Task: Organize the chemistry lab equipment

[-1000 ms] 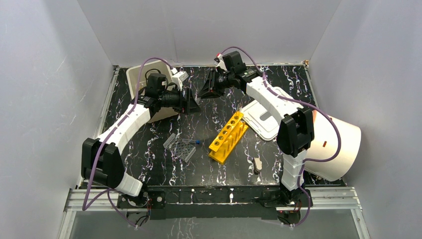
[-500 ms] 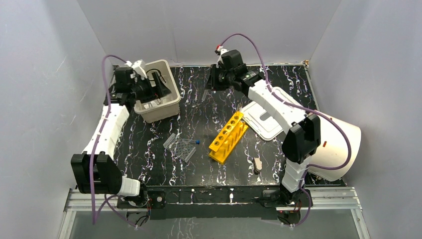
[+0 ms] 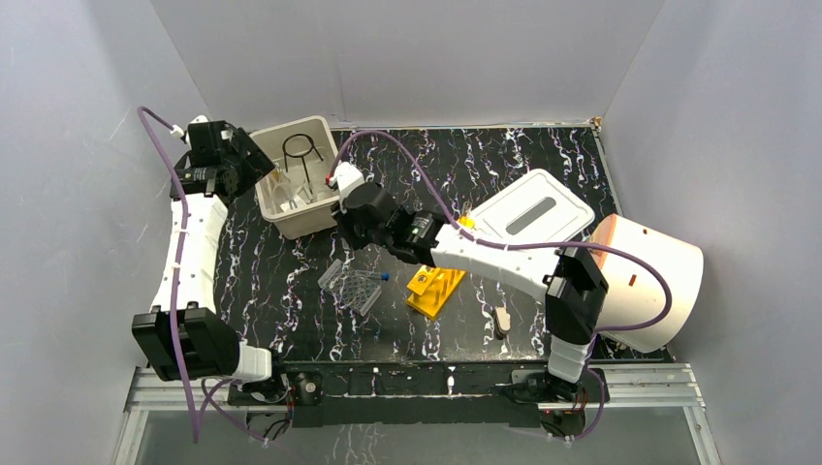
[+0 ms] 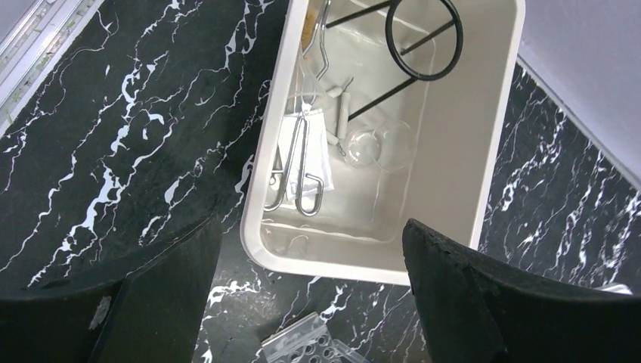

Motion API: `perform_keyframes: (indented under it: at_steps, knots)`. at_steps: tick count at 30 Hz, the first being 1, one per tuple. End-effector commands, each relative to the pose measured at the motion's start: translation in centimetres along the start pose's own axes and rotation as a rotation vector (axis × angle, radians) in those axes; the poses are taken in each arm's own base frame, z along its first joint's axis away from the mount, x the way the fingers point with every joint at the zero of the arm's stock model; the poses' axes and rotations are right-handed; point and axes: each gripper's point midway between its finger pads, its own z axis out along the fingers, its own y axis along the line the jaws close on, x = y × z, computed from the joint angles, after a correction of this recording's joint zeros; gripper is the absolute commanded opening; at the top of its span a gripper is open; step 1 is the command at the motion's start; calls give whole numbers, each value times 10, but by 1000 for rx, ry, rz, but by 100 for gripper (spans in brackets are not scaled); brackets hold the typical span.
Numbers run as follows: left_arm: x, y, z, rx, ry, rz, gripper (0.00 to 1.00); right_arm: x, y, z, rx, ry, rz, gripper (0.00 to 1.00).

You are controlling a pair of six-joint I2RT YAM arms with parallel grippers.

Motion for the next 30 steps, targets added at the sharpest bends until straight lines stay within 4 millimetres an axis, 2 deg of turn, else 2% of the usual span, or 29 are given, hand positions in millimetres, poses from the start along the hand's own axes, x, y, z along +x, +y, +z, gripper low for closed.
perform_keyframes:
  at_steps: [1, 7, 13, 19, 26, 30]
  knots:
    - [-17, 3, -1, -27, -8, -100, 88, -28, 21, 5, -22, -152, -81, 24]
    - [-26, 10, 7, -55, -3, -148, 88, -4, 54, 25, -117, -124, -130, 24]
    - [-24, 9, 14, -62, 18, -152, 88, 20, 71, 35, -181, -99, -159, 24]
    - [-22, 13, 18, -82, 27, -143, 88, 42, 78, 41, -232, -58, -147, 24]
    - [-23, 17, 18, -101, 21, -120, 89, 57, 79, 52, -235, -44, -130, 23]
    - [-20, 19, 17, -107, 26, -118, 89, 59, 78, 56, -227, -49, -131, 23]
